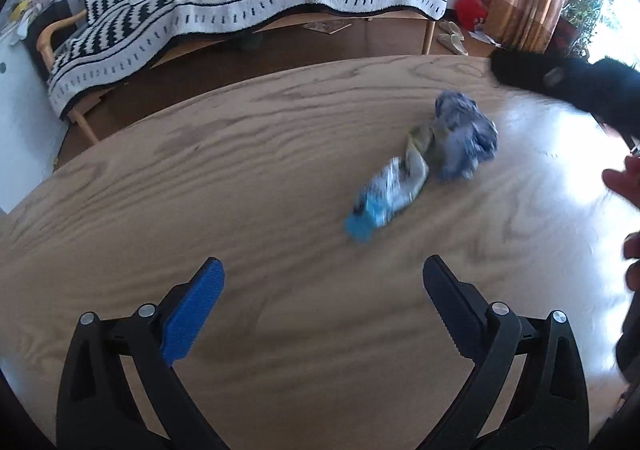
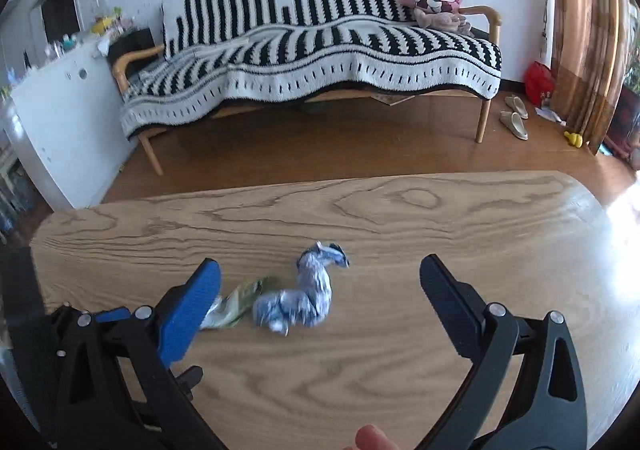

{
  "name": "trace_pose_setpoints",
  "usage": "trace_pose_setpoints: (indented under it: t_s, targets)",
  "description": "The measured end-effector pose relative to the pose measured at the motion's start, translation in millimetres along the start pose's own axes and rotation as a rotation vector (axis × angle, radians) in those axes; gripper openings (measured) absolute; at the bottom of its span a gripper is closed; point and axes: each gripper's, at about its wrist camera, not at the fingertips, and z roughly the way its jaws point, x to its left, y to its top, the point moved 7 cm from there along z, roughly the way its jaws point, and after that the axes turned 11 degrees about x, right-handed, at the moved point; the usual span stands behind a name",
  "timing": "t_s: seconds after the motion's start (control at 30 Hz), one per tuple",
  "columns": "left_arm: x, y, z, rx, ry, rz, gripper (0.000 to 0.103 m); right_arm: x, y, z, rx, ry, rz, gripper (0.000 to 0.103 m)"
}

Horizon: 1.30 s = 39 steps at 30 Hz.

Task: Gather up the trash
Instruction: 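Return both grippers to the last wrapper and foil on the table, then grasp the blue snack wrapper with the left gripper while the right gripper grasps the crumpled foil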

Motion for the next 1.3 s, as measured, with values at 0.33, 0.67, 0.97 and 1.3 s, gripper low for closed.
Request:
trace_pose_setpoints:
  t_s: [0.33, 0.67, 0.97, 1.3]
  targets:
    - [-16.3, 29.5, 15.3, -0.067, -0.013, 0.101, 0.097, -21.1, -16.2, 54.3, 0.091, -0.065, -0.033, 0.096]
    - [-15.9, 31.8, 15.7, -0.081, -0.013, 0.099, 0.098, -16.2, -25.4, 65.0, 0.133, -0.039, -0.058, 0.098]
    - [-15.8, 31.9, 15.9, -0.081, -0.014, 0.099, 0.098, -15.9, -25.6, 64.2, 0.134, -0.039, -0.057, 0.098]
    - [-18.0, 35.3, 17.5, -0.081, -0.005, 0.082, 0.098, -16.3, -26.0, 64.0, 0.134, -0.032, -0.053, 0.098]
